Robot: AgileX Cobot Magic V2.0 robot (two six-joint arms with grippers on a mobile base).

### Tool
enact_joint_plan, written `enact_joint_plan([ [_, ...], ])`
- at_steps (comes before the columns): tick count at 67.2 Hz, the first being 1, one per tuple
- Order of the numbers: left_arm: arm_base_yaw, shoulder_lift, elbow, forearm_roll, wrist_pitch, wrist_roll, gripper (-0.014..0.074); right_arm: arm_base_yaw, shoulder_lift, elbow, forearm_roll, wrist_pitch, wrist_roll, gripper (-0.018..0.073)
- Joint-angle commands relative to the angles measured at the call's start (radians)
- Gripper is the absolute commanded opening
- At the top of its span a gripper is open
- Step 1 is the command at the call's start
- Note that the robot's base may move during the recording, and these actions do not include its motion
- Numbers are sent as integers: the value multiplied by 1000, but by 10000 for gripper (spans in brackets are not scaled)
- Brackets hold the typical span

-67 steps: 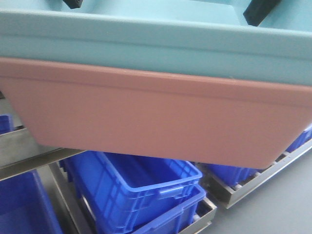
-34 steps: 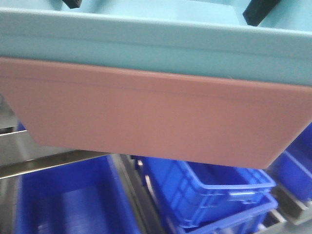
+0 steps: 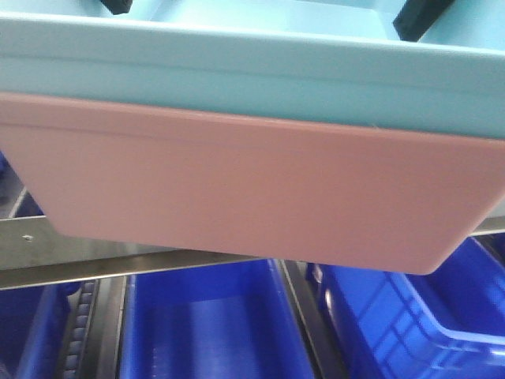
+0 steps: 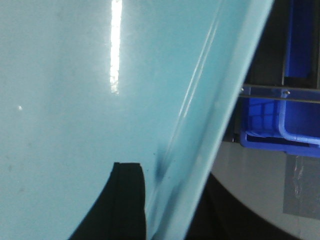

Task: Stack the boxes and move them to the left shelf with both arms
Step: 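Keep gripping the stacked bins as the base approaches the shelf rack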

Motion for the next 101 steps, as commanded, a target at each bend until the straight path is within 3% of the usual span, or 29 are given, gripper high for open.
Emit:
enact_joint_plan([
  [1,-15,-52,-39,-4,-94,46,-5,-15,-33,-31,-54,-101,-36,55],
  [101,-15,-52,-39,-4,-94,46,-5,-15,-33,-31,-54,-101,-36,55],
])
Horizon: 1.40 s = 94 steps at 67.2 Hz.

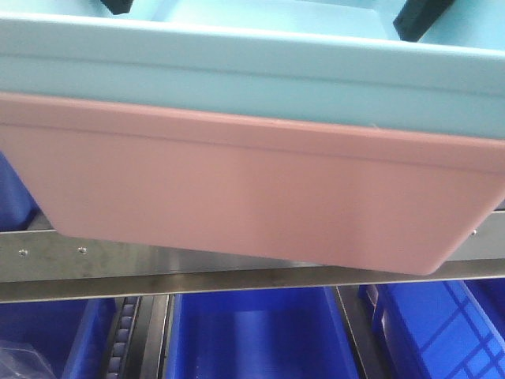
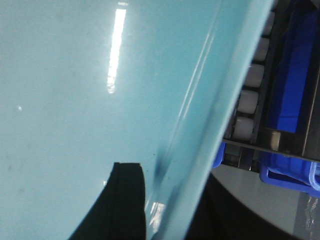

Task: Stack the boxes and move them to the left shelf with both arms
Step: 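Keep gripping the stacked bins as the base approaches the shelf rack, then lower the stacked bins with both grippers onto the roller shelf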

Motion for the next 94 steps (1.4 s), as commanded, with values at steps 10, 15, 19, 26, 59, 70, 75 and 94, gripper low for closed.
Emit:
enact_joint_plan([
  [10,-15,-52,-39,-4,-100,46,-5,-15,-33,-31,-54,-101,-36,55],
  [15,-15,-52,-39,-4,-96,46,-5,-15,-33,-31,-54,-104,-36,55],
  [19,-15,-52,-39,-17,-92,46,-5,-15,-33,-31,-53,-106,-36,55],
  [26,-15,-52,-39,-47,-92,48,-4,-15,-33,-31,-53,-70,-36,55],
  [59,-72,125,-225,-88,-85,86,-4,-15,-33,-57,-134,58,-36,55],
  [70,-75,240,-355,-87,-75,86,-4,-33,-26,-88,-170,19,-36,55],
  [75,-74,286,-408,-82,-63,86,-4,-53,-6,-119,-170,23,-36,55],
  [94,-52,440,-602,-76,-61,86,-4,-104,194,-341,-140,80,-41,57],
])
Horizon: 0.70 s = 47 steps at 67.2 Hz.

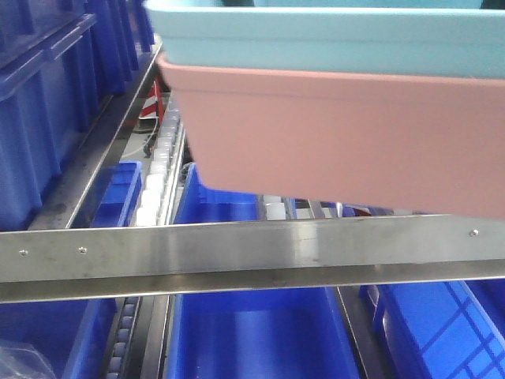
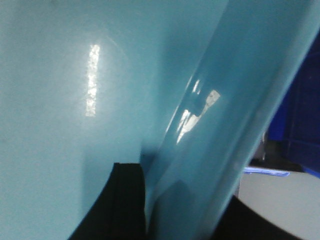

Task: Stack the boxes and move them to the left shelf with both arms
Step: 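Lower the stacked bins with both grippers onto the roller shelf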

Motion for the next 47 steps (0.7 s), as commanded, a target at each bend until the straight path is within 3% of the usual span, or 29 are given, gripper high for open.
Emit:
enact_joint_plan([
  [1,-6,-21,-112,-68,-172,18,-4,10,46,-127,89,-108,-48,57],
  [11,37,20,-178,-72,-165,18,-4,10,183,-273,129,-89,-89,57],
  [29,122,70,-197,-91,-258,12,-4,10,412,-508,224,-87,-207,57],
  [47,130,158,-197,-124,-329,12,-4,9,587,-677,226,-94,-227,57],
])
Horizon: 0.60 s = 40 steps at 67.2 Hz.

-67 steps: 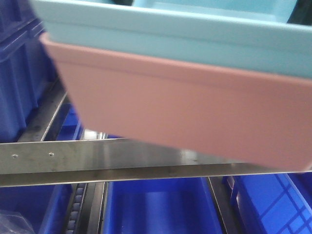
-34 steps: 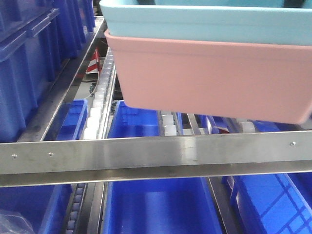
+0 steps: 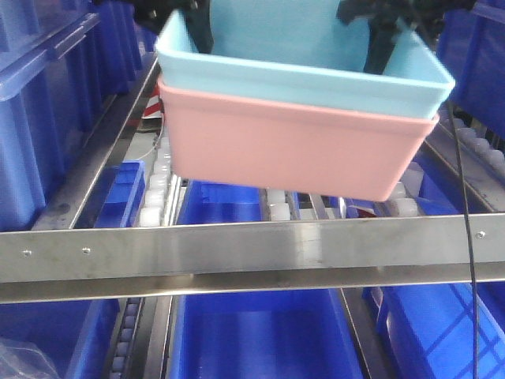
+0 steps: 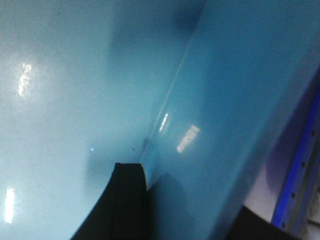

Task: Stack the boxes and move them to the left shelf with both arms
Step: 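Lower the stacked bins with both grippers onto the roller shelf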

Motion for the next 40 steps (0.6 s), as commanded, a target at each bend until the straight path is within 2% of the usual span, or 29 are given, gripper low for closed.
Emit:
enact_joint_plan([
  [1,-43,-52,-56,-147,-261,23,-4,24,-18,-87,119,-129,-40,57],
  [18,-37,16,-56,-159,-301,23,-4,24,44,-110,119,-161,-40,57],
  [40,-35,57,-56,-167,-262,23,1,24,52,-110,116,-147,-40,60],
])
